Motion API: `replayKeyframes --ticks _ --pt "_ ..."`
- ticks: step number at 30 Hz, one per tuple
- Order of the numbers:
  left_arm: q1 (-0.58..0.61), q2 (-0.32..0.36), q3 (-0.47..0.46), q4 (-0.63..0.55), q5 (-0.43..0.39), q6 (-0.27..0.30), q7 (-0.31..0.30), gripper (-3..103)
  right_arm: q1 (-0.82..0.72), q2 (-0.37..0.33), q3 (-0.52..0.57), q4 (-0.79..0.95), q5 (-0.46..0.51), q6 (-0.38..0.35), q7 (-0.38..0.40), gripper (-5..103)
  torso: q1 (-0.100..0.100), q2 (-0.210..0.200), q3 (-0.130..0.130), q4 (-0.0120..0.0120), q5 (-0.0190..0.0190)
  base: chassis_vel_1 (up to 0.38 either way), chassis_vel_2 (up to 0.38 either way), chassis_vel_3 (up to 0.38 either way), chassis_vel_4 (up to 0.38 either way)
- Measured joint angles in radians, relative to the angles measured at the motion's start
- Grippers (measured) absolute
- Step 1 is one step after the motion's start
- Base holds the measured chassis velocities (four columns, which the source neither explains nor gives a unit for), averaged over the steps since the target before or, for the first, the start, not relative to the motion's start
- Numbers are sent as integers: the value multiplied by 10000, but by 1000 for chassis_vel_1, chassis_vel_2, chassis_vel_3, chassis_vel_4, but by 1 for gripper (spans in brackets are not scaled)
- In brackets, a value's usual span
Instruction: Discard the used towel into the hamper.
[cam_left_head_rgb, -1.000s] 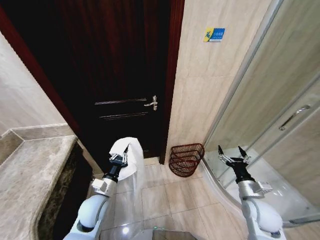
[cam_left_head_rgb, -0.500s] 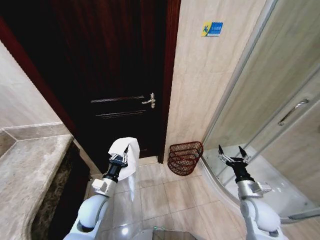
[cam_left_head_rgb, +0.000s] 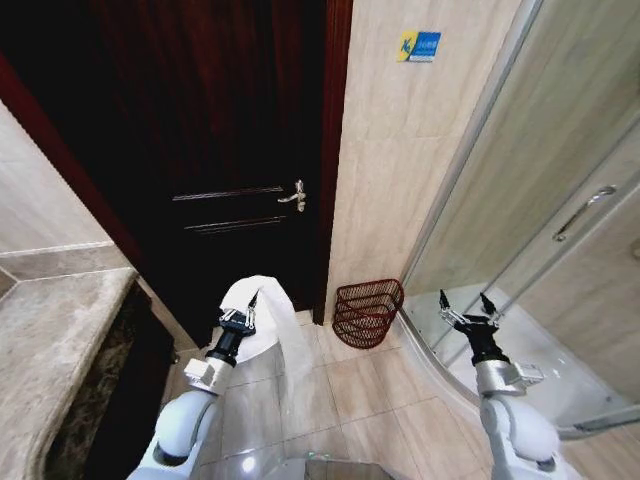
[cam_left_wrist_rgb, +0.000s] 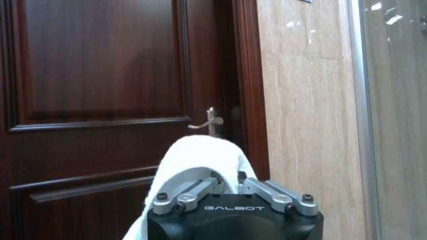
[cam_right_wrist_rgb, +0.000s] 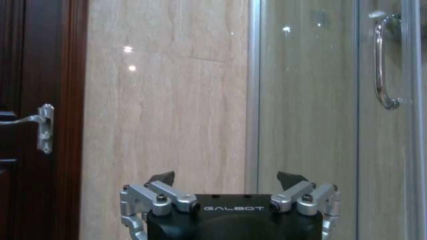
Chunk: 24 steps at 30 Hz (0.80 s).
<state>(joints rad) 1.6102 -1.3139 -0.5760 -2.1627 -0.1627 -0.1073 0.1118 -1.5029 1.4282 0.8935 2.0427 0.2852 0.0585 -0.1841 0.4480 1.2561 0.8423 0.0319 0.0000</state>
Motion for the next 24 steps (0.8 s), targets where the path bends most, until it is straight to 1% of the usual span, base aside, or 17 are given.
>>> replayKeyframes --ticks 1,4,5,7,9,11,13,18,24 --pt "0 0 0 0 0 0 0 3 0 0 0 0 0 0 0 100 0 0 0 0 0 -90 39 36 -79" --pt "-12 0 1 6 20 -32 3 3 -32 4 -2 20 -2 1 15 100 -107 -247 -136 -1 0 -133 97 102 -134" --pt "-12 0 1 6 20 -32 3 3 -32 4 -2 20 -2 1 15 100 -107 -247 -136 -1 0 -148 121 118 -148" --pt "-13 -2 -7 37 89 -120 27 3 -35 3 -6 34 -6 1 25 100 -171 -403 -220 1 0 -174 137 133 -163" --pt "-12 -2 -12 44 105 -140 34 3 -34 3 -8 35 -9 1 35 100 -187 -443 -241 1 -1 -146 122 134 -178" --pt "-10 -6 -36 53 144 -187 64 3 -11 14 -29 32 -27 13 102 100 -254 -607 -326 -1 0 -158 101 86 -161" --pt "-8 -8 -47 53 154 -205 76 3 -3 15 -38 31 -31 21 109 100 -284 -663 -357 0 1 -146 85 60 -156" --pt "-6 -22 -90 65 166 -252 102 3 31 10 -95 19 -27 56 110 100 -399 -875 -479 1 0 -78 -20 -47 -82" --pt "-13 -23 -104 79 165 -256 104 3 96 -25 -104 -35 -29 57 106 100 -465 -1017 -559 0 0 -61 -123 -104 -36"
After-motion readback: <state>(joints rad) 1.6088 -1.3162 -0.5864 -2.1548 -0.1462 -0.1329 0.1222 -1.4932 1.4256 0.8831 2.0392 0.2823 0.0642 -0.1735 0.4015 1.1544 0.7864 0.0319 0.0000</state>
